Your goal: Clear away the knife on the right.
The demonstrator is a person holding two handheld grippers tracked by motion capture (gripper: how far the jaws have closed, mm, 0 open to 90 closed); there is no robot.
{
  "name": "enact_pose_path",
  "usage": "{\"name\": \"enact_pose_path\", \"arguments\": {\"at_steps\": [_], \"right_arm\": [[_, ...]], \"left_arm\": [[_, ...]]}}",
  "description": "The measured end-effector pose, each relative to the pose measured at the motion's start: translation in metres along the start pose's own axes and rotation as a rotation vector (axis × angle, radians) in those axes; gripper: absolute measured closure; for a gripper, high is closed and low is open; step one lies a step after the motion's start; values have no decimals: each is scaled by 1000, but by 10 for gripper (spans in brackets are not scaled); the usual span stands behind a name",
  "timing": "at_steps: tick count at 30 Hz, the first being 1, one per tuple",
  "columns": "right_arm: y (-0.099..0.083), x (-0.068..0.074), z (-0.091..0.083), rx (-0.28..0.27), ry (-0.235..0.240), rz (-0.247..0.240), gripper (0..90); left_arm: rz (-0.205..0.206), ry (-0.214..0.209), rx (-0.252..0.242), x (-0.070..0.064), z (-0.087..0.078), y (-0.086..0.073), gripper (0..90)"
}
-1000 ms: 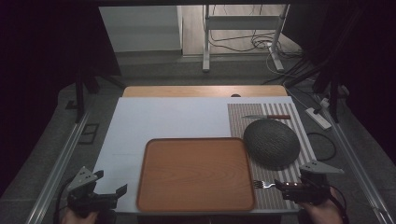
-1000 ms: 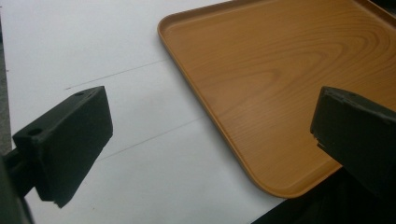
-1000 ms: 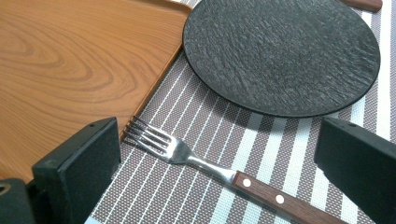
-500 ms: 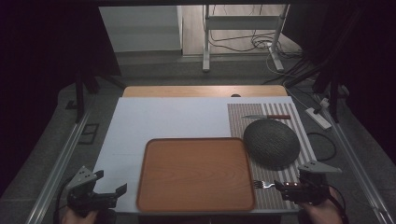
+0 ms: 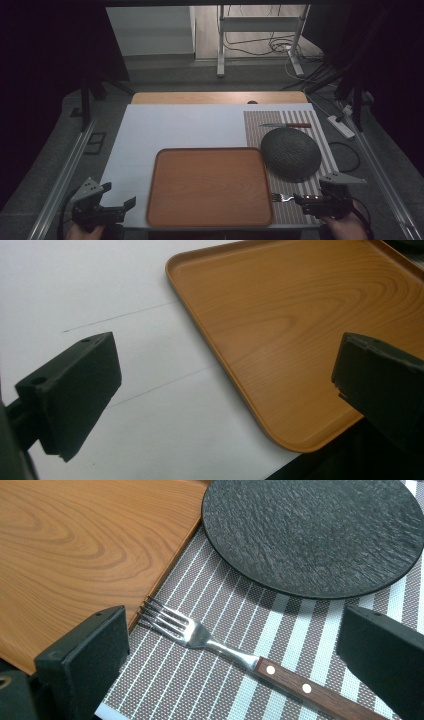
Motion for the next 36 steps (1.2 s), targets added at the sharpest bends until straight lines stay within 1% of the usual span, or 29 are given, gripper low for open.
{"name": "enact_pose_path", "arguments": {"at_steps": [5, 6, 7, 8, 17, 21, 22, 23, 25, 26, 27, 29, 36], "right_arm": [[3, 2, 0, -18, 6, -7, 8], [5, 4, 1, -21, 7, -20, 8], [5, 4, 1, -21, 7, -20, 8], [6, 5, 2, -25, 9, -36, 8], [10, 2, 4, -35, 9, -65, 8], [12, 0, 5, -34, 10, -65, 8], [13, -1, 7, -30, 17, -56, 8], [13, -1, 7, -30, 17, -56, 8], [16, -2, 10, -21, 37, -60, 8], [16, -2, 10, -21, 37, -60, 8], [19, -3, 12, -20, 43, -88, 8], [24, -5, 15, -27, 52, -103, 8], [34, -12, 28, -9, 86, -79, 8]], "left_arm": [[-3, 0, 1, 0, 0, 0, 1], [-3, 0, 3, 0, 0, 0, 2], [-2, -1, 2, 0, 0, 0, 2], [-2, -2, 1, 0, 0, 0, 2], [-15, -9, -6, 1, -1, 0, 2], [-12, -9, -4, 1, 0, 0, 2], [-12, -8, -4, 1, 0, 0, 2], [-12, -8, -4, 1, 0, 0, 2], [-14, -9, -3, 1, 0, 0, 2], [-14, -9, -3, 1, 0, 0, 2], [-13, -9, -3, 1, 0, 0, 2], [-11, -7, -3, 1, 0, 0, 1], [-15, -10, -1, 1, 0, 0, 1]]}}
Point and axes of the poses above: each handheld gripper's, and its own axes: z roughly forward along the jaws, y roughly out of its top, x roughly to its left, the point moved 8 cm from there along z, roughly forward along the jaws, and after that the axes turned 12 degrees about y, right-handed, at the moved point
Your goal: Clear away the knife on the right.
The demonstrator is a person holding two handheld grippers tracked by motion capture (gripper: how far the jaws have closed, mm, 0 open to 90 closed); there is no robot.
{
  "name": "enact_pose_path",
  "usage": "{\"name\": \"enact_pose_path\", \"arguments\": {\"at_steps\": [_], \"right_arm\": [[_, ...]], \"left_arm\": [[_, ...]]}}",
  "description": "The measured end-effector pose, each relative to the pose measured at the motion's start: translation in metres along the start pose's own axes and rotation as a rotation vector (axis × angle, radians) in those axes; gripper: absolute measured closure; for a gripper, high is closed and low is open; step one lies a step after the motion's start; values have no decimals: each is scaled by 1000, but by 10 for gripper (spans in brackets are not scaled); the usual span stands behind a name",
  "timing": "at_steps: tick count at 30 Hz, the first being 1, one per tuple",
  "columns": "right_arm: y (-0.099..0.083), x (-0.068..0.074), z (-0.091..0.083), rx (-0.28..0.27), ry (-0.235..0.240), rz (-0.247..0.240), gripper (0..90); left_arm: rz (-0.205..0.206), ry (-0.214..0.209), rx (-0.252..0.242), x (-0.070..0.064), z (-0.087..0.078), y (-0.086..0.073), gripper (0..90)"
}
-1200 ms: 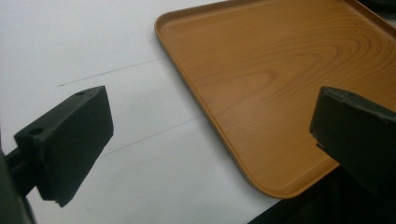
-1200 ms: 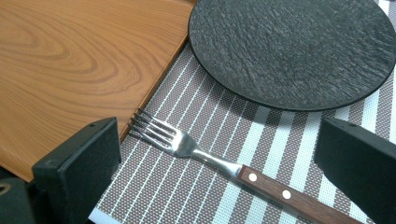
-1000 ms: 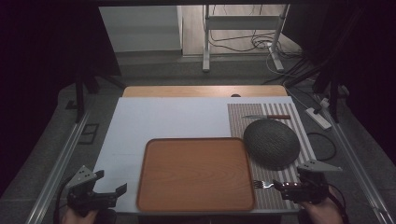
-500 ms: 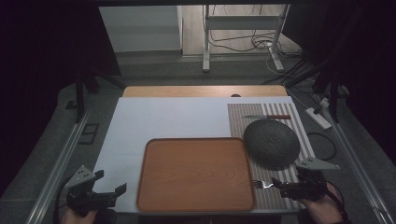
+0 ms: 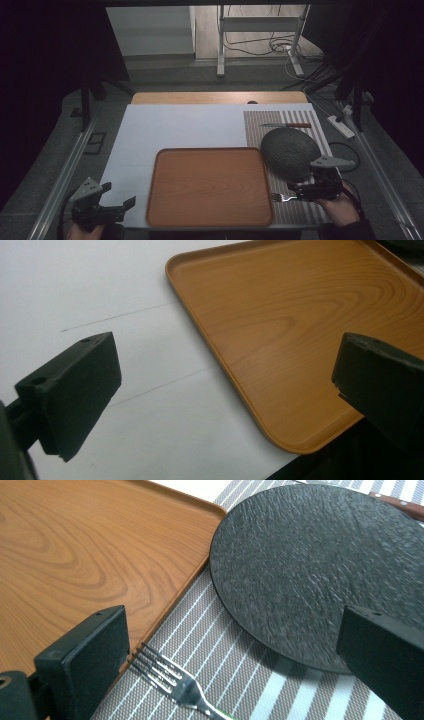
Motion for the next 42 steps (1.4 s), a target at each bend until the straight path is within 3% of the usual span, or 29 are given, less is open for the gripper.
{"name": "enact_pose_path", "arguments": {"at_steps": [17, 42], "right_arm": [[22, -24, 23, 26, -11, 11, 7], [58, -77, 68, 61, -62, 46, 0]], "left_arm": [[8, -1, 5, -1, 1, 0, 2], [7, -2, 12, -1, 2, 0, 1]]}}
Point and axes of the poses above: each handheld gripper's, and its own axes: z roughly forward along the jaws, y roughly out of its top, x roughly to its left, the point moved 8 cm from there along z, roughly forward along the jaws, and after that the axes turned 12 degrees about y, right-handed, at the moved point
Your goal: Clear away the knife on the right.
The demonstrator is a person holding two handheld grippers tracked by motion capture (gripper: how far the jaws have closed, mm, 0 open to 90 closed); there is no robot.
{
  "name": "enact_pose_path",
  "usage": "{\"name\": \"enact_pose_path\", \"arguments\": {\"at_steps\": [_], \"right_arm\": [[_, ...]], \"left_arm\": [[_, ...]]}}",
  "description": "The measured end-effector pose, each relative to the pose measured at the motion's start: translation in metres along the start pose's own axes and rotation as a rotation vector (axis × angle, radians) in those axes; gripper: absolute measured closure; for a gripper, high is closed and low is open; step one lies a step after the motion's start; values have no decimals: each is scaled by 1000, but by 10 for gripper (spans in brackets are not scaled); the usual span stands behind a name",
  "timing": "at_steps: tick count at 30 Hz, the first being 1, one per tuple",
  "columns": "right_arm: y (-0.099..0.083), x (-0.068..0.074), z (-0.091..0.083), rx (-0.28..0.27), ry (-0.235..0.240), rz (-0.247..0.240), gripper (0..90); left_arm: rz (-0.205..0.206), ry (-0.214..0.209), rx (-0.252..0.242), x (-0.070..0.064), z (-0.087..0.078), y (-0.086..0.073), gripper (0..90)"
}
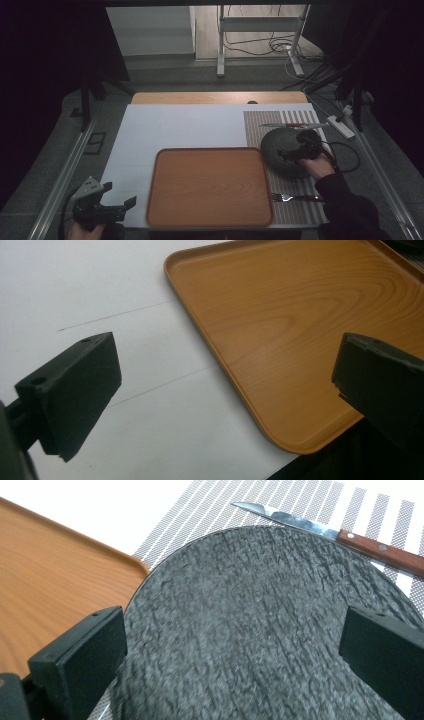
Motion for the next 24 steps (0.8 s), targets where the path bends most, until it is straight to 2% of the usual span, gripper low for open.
{"name": "enact_pose_path", "arguments": {"at_steps": [12, 18, 24], "right_arm": [[14, -18, 15, 13, -23, 22, 0], [22, -35, 26, 20, -41, 61, 0], [25, -48, 33, 35, -58, 73, 0]], "left_arm": [[-3, -1, 1, 0, 0, 0, 1], [-5, -3, 2, 0, 1, 0, 0], [-7, -4, 3, 1, 1, 0, 0]]}}
Point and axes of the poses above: each handheld gripper's, and its own axes: z roughly forward along the jaws, y roughly out of its top, x roughly to its left, the point moved 8 cm from there along z, roughly forward along the jaws, and after that the axes turned 12 degrees about y, right-handed, at the moved point
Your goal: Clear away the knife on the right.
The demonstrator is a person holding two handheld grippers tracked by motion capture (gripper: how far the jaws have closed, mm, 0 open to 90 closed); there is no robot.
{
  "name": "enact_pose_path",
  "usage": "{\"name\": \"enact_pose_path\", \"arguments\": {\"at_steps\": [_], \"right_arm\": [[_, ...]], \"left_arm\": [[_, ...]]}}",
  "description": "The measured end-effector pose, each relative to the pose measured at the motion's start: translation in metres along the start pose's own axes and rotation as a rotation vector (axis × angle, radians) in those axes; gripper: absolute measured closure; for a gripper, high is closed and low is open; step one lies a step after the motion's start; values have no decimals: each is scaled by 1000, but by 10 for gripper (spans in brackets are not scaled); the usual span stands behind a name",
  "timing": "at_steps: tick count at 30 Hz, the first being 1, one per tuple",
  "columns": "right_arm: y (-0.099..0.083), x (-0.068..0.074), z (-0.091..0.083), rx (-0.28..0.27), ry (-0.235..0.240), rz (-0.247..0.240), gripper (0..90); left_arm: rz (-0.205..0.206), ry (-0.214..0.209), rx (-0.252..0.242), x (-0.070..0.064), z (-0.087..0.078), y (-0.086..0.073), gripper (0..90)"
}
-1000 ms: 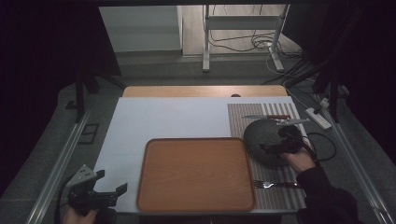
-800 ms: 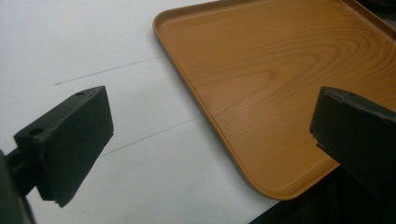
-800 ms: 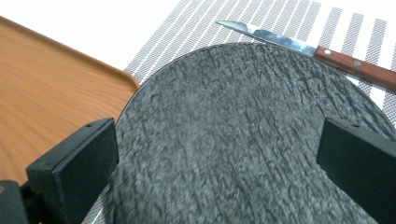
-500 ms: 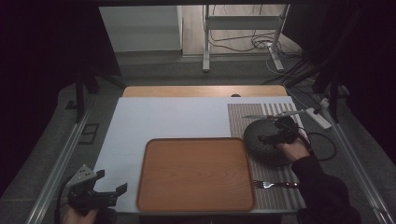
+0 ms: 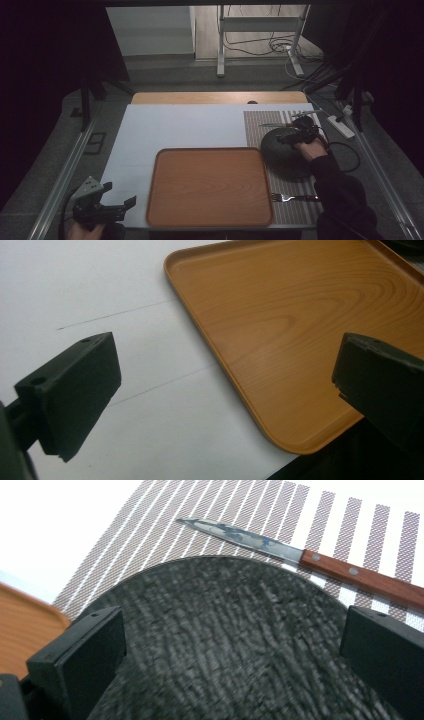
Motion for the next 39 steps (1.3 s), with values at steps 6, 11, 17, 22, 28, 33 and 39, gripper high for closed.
{"name": "enact_pose_path", "arguments": {"at_steps": [6, 11, 17, 22, 28, 33, 39], "right_arm": [[8, -12, 8, 11, -8, 40, 0], [14, -20, 13, 30, -19, 46, 0], [22, -29, 20, 43, -44, 39, 0], [27, -38, 26, 43, -54, 57, 0], [33, -53, 32, 48, -85, 68, 0], [38, -62, 31, 21, -98, 72, 39], [42, -74, 26, 7, -93, 80, 417]], "left_arm": [[2, 3, 5, 0, 1, 0, 0], [4, 3, 8, 0, 1, 0, 0], [5, 1, 9, 0, 1, 0, 0], [3, -1, 10, 0, 1, 0, 0], [4, -2, 12, 0, 2, 0, 0], [3, -3, 12, 0, 2, 0, 0], [2, -5, 13, 0, 2, 0, 0]]}}
Point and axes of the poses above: each handheld gripper's, and its own axes: z roughly forward along the jaws, y roughly out of its top, x roughly to its left, the point moved 8 cm from there along z, roughly forward along the jaws, and after that the axes turned 12 degrees about y, right-handed, at the moved point
